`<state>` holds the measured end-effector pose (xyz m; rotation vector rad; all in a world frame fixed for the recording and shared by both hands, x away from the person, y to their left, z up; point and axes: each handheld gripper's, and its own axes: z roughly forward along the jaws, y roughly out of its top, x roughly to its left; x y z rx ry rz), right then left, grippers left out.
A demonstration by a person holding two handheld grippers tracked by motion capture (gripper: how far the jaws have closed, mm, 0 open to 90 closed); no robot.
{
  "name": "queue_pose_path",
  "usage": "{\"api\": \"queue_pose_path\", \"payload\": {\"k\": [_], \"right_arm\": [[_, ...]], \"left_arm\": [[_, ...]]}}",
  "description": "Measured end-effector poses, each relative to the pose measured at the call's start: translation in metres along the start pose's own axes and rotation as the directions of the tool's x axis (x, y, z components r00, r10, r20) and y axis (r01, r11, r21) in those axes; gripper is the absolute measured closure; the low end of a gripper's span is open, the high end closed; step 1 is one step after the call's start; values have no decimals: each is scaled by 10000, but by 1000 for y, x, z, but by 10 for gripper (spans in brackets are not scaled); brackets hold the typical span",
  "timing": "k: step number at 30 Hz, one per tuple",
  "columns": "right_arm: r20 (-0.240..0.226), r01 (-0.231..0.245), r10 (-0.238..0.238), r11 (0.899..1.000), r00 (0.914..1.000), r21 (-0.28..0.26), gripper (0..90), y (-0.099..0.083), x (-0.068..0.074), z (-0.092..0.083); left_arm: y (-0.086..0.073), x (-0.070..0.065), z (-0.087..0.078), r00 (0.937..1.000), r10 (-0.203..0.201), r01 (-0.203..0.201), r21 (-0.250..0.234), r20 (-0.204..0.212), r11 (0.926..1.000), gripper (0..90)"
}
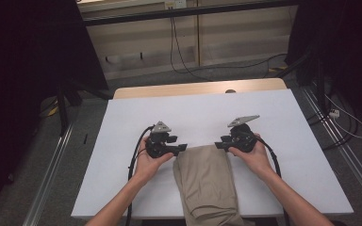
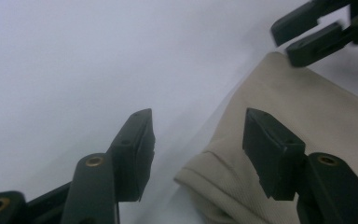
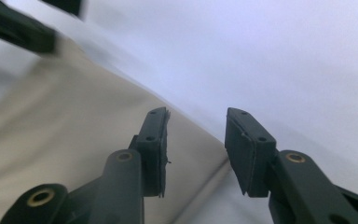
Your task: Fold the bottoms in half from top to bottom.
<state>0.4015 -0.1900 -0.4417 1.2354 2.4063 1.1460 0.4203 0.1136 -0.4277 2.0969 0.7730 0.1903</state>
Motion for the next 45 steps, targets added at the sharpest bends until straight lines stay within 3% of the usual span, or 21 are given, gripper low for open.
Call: {"api": "queue_pose_path", "payload": {"k": [4, 6, 8, 12, 15, 17, 20, 21, 22, 26, 28, 30, 32, 35, 38, 45], "right_arm": [[298, 200, -201, 9998, 9994, 53, 552, -3, -4, 8], [249, 373, -380, 9989, 9990, 275, 539, -5, -4, 12], [232, 510, -516, 9983, 9984, 267, 532, -8, -3, 12], [224, 803, -810, 9964, 9965, 277, 546, -9, -2, 12], [-87, 870, -867, 9954, 9962, 399, 611, -8, -5, 12], [-220, 769, -759, 9959, 9969, 469, 671, -7, -6, 11], [-283, 500, -487, 9977, 9984, 461, 757, -8, -8, 10], [-460, 439, -416, 9978, 9981, 490, 845, -8, -9, 10], [-784, 180, -142, 9986, 9968, 489, 854, -9, -10, 10], [-629, 233, -202, 9986, 9978, 480, 861, -9, -8, 9], [-447, 259, -237, 9984, 9987, 510, 864, -9, -6, 8], [-319, 140, -123, 9985, 9994, 529, 864, -11, -6, 5], [-163, 192, -184, 9986, 9997, 495, 866, -14, -6, 1], [-83, 57, -54, 9991, 10000, 417, 866, -16, -6, -6], [-92, -76, 76, 10000, 9999, -13, 867, -13, -6, -12], [5, -50, 51, 9947, 10000, -1028, 868, 7, -7, -22]], "left_arm": [[-4, 6, -1, 10000, 60, -60, 217, -10, 9997, 473], [-6, 7, 1, 9998, 26, -31, 266, 186, 9996, 463], [-8, 6, 3, 9999, 97, -98, 363, 27, 9993, 453], [-9, 9, 7, 9998, -66, 58, 399, 195, 9992, 441], [-9, 9, 10, 9996, -104, 97, 263, 276, 9996, 450], [-9, 7, 12, 9985, 19, -37, 324, 542, 9995, 471], [-12, 2, 20, 9976, 363, -405, 711, 588, 9966, 477], [-13, 0, 23, 9971, 440, -493, 873, 614, 9950, 486], [-14, -2, 26, 9971, 524, -578, 1031, 547, 9930, 497], [-17, -7, 27, 9969, 676, -710, 890, 406, 9935, 519], [-19, -8, 25, 9962, 551, -609, 881, 675, 9942, 589], [-19, -9, 22, 9946, 450, -536, 914, 938, 9944, 757], [-18, -11, 20, 9954, 520, -595, 942, 806, 9938, 796], [-16, -10, 14, 9960, 153, -219, 758, 875, 9969, 816], [-10, -7, 6, 9966, -131, 101, 371, 818, 9993, 823], [7, 1, -2, 9986, -456, 466, -344, 273, 9983, 827]]}}
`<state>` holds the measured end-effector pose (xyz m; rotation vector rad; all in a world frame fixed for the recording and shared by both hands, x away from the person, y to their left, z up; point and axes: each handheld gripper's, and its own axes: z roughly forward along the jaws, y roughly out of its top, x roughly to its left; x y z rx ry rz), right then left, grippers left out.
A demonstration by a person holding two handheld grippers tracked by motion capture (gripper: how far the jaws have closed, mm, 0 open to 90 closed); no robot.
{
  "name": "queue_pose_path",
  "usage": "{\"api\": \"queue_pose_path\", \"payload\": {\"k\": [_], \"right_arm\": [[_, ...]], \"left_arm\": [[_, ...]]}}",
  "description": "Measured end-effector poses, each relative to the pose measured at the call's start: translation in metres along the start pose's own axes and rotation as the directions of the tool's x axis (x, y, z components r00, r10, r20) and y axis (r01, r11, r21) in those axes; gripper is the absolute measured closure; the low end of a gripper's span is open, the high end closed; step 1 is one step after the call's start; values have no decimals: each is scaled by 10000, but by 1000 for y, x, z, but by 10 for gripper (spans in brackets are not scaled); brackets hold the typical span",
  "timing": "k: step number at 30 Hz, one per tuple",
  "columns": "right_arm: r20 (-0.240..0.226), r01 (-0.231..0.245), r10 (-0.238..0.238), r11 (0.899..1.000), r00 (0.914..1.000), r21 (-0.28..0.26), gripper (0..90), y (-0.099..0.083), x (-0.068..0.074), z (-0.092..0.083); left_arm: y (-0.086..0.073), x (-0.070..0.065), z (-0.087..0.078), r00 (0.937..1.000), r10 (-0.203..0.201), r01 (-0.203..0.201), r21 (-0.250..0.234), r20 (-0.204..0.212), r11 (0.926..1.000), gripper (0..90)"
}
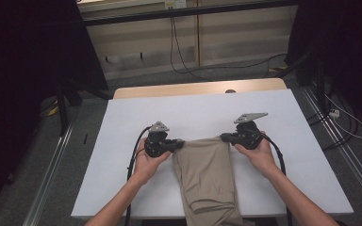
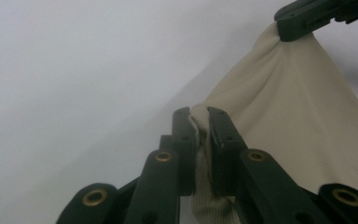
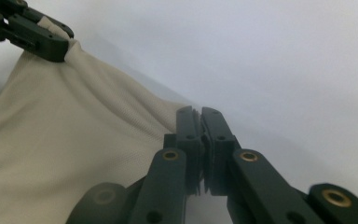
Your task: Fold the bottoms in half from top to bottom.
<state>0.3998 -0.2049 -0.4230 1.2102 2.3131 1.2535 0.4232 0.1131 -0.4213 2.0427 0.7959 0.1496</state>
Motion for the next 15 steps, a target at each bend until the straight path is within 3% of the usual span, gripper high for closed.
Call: {"api": "queue_pose_path", "payload": {"k": [4, 8, 15], "right_arm": [[120, -185, 193, 9979, 9997, -624, 868, 16, -6, -4], [378, -244, 280, 9955, 9989, -920, 868, 35, -9, -2], [555, -352, 447, 9862, 9975, -1617, 868, 71, -17, -5]], "left_arm": [[18, 7, -4, 9995, -33, 17, -510, -312, 9987, 828], [37, 16, -8, 9978, -223, 161, -979, -622, 9951, 828], [68, 31, -11, 9916, -490, 293, -1607, -1201, 9866, 828]]}}
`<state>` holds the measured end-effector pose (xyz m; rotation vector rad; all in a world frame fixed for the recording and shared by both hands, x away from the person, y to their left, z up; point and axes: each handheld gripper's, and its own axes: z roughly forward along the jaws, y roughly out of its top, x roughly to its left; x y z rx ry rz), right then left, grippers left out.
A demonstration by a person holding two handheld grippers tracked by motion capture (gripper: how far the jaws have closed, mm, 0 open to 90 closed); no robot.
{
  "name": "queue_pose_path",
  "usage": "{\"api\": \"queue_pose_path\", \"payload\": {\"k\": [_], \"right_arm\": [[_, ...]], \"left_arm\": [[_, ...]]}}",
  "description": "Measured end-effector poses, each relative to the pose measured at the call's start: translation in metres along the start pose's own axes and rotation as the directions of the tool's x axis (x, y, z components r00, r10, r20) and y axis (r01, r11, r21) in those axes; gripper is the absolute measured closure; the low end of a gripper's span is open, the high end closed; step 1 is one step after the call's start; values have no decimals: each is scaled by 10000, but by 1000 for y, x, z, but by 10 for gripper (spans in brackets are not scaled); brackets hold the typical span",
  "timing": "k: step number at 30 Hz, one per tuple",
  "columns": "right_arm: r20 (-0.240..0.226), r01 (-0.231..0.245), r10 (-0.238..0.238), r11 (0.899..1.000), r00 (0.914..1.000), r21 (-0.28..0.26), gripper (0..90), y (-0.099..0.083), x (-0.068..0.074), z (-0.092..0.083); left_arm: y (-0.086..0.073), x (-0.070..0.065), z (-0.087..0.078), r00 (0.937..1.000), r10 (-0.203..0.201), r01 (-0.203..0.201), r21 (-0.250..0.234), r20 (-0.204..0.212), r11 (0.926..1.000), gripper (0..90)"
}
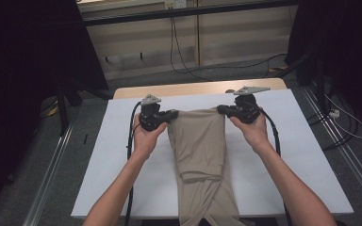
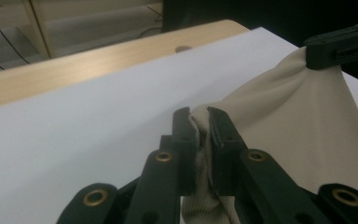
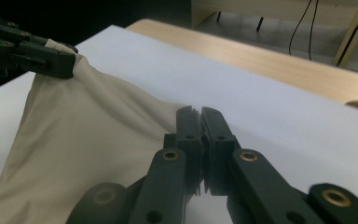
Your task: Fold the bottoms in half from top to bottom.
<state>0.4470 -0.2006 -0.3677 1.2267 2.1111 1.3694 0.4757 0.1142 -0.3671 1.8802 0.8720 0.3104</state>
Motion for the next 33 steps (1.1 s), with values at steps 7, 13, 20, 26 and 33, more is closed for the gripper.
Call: {"api": "queue_pose_path", "payload": {"k": [7, 13, 20, 26, 33], "right_arm": [[243, -71, 83, 9988, 9997, -485, 868, 34, -7, 2], [513, 149, -104, 9960, 9986, -886, 868, 66, -11, -9], [1099, 76, 34, 9950, 9939, -993, 867, 96, -29, -7], [1538, -78, 152, 9988, 9880, -484, 865, 84, -47, 27], [2581, -747, 704, 9972, 9636, 69, 523, 64, -62, 58]], "left_arm": [[28, 10, 5, 9994, -190, 175, -531, -273, 9984, 828], [55, 14, 11, 9990, -266, 228, -1028, -355, 9944, 828], [86, 21, 33, 9980, -337, 265, -1292, -537, 9913, 827], [75, 40, 63, 9937, -765, 718, -590, -815, 9957, 826], [50, 45, 85, 9864, -862, 900, 207, -1401, 9957, 452]]}}
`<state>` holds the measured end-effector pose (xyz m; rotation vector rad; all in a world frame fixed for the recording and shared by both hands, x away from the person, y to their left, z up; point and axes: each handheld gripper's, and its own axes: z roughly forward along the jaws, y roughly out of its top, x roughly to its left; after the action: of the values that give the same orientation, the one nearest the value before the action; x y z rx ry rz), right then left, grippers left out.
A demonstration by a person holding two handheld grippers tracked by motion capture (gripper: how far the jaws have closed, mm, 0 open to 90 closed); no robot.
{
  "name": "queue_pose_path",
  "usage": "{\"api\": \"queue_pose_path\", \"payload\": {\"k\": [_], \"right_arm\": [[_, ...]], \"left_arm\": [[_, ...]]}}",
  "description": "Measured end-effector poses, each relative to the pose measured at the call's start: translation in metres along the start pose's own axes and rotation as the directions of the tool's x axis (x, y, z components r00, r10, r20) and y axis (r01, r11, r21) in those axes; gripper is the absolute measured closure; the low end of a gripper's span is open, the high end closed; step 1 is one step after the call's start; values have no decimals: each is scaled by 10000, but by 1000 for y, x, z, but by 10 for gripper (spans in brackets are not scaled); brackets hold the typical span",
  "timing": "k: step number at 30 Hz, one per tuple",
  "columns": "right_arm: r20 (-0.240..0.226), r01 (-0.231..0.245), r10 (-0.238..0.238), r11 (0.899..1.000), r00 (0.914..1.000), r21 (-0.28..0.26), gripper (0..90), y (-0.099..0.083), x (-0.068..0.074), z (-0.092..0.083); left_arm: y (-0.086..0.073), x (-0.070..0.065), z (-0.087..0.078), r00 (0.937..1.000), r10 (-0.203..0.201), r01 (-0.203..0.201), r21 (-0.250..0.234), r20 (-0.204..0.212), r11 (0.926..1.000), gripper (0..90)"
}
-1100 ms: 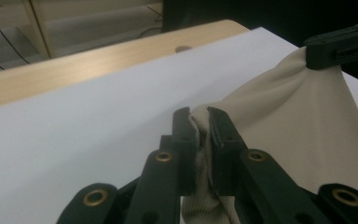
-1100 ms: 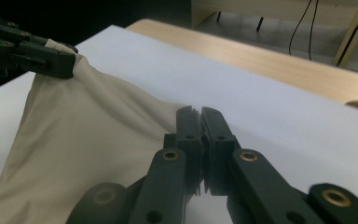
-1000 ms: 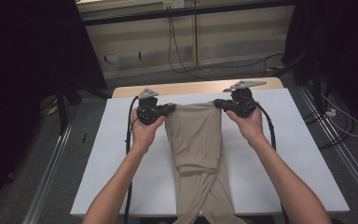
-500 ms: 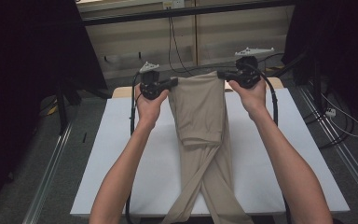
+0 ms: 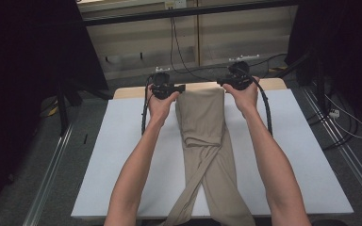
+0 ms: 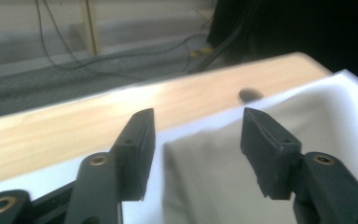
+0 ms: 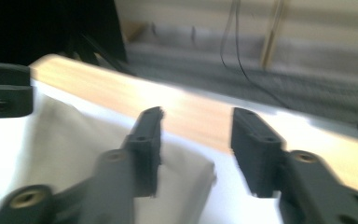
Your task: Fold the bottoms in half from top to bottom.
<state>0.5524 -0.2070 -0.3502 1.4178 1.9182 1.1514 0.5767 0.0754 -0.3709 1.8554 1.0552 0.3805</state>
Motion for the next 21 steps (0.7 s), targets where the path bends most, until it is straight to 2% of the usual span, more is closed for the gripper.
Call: {"api": "queue_pose_path", "payload": {"k": [3, 5, 9, 11, 13, 14, 17, 18, 19, 21], "right_arm": [[-315, -74, 69, 9999, 9995, -133, 499, -9, -2, -6], [-499, -13, 4, 9998, 9988, -185, 498, -15, -2, -15], [-1176, 384, -394, 9992, 9923, -106, 495, -36, 10, -40], [-1845, 541, -535, 9985, 9814, -20, 499, -54, 21, -57], [-2126, 781, -744, 9969, 9743, 92, 506, -74, 34, -75], [-2396, 842, -781, 9963, 9677, 153, 509, -85, 40, -85], [-2815, 1342, -1204, 9905, 9520, 302, 574, -117, 58, -113], [-2956, 1533, -1354, 9874, 9457, 384, 596, -127, 65, -121], [-3100, 1639, -1416, 9854, 9401, 468, 615, -138, 71, -129], [-3526, 1938, -1590, 9789, 9222, 655, 692, -161, 83, -142]], "left_arm": [[-8, -4, -7, 9992, 394, -394, 136, 7, 9991, 353], [-15, -7, -16, 9985, 463, -467, 134, 280, 9988, 327], [-37, -18, -37, 9967, 633, -645, 215, 498, 9977, 275], [-54, -26, -49, 9942, 706, -726, 224, 812, 9971, 273], [-74, -32, -62, 9910, 809, -860, 440, 1067, 9953, 271], [-83, -36, -68, 9877, 1003, -1072, 526, 1198, 9928, 271], [-111, -48, -90, 9778, 1279, -1448, 942, 1660, 9850, 263], [-119, -53, -98, 9741, 1434, -1659, 1219, 1751, 9786, 261], [-129, -58, -107, 9720, 1394, -1644, 1233, 1891, 9787, 253], [-151, -69, -125, 9681, 1345, -1648, 1329, 2113, 9773, 263]]}}
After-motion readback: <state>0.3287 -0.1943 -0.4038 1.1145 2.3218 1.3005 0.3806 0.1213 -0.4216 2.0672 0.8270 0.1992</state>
